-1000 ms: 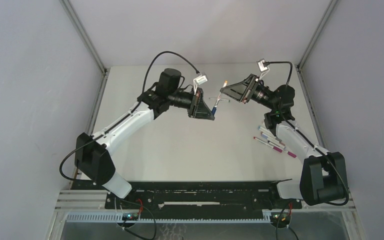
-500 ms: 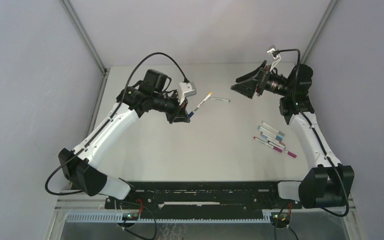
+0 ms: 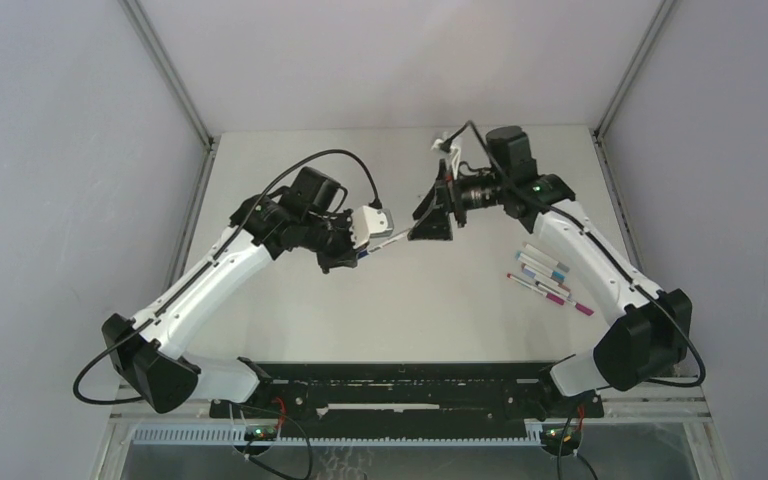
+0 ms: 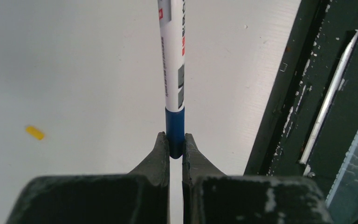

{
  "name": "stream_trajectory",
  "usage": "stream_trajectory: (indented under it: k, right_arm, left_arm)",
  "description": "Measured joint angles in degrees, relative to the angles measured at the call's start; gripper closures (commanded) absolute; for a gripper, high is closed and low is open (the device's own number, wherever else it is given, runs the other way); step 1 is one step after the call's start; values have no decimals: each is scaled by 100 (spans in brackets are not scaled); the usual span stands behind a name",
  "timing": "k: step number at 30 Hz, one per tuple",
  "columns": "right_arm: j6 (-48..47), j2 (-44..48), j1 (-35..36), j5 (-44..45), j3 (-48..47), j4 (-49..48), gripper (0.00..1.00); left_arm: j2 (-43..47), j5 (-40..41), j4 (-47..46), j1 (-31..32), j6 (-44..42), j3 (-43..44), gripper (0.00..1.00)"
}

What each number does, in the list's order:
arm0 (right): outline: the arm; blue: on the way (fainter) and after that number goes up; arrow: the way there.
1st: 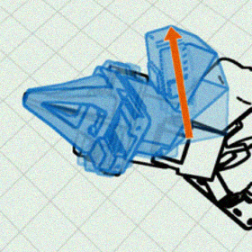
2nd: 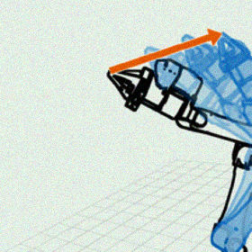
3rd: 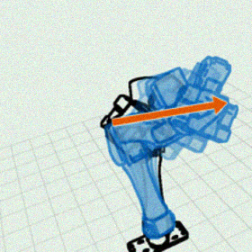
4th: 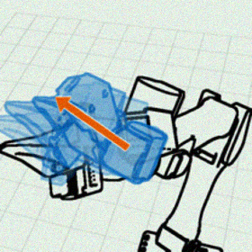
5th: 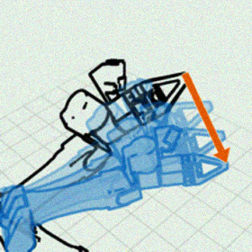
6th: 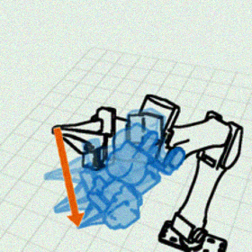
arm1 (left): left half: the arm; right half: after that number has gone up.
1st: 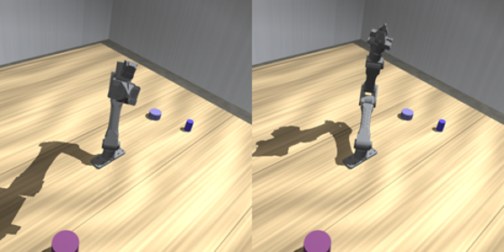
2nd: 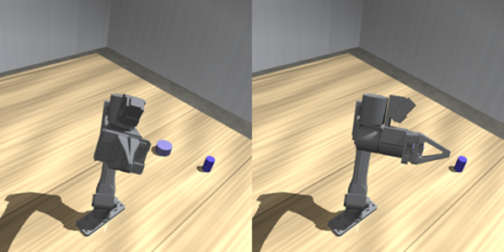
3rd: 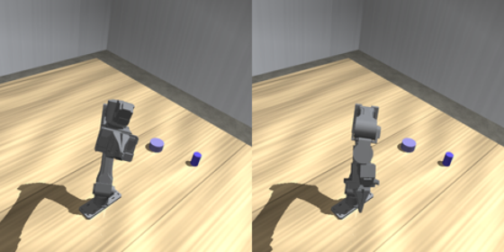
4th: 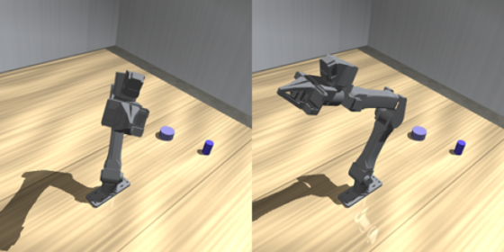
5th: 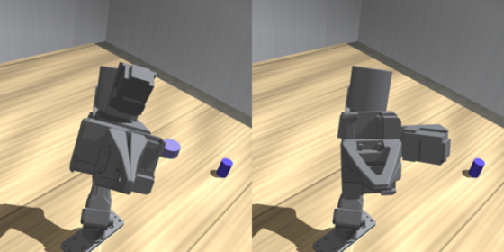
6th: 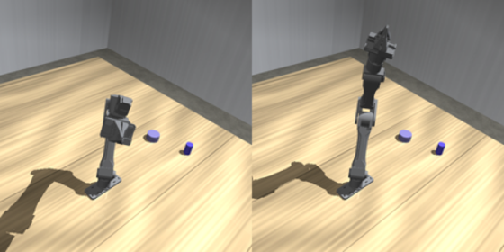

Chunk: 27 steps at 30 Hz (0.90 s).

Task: Open the pen caps
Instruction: Pick up the pen from the center of the board.

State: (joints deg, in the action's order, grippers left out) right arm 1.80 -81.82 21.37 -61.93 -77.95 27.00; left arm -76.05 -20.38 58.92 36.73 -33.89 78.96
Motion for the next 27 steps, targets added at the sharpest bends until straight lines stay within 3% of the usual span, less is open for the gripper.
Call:
stream_trajectory:
  k: [8, 20, 27]
  right_arm:
    - [-1285, -92, 632, 17, 55, 916, 31]
    - [-2365, -92, 894, 42, 306, 1338, 42]
    - [-2549, -72, 1023, 136, 603, 1294, 55]
  left_arm:
    - [-205, -387, 542, 197, -273, 17, 100]
    - [-463, -651, 920, 328, -402, 153, 100]
    - [-463, -706, 944, 328, -424, 153, 100]
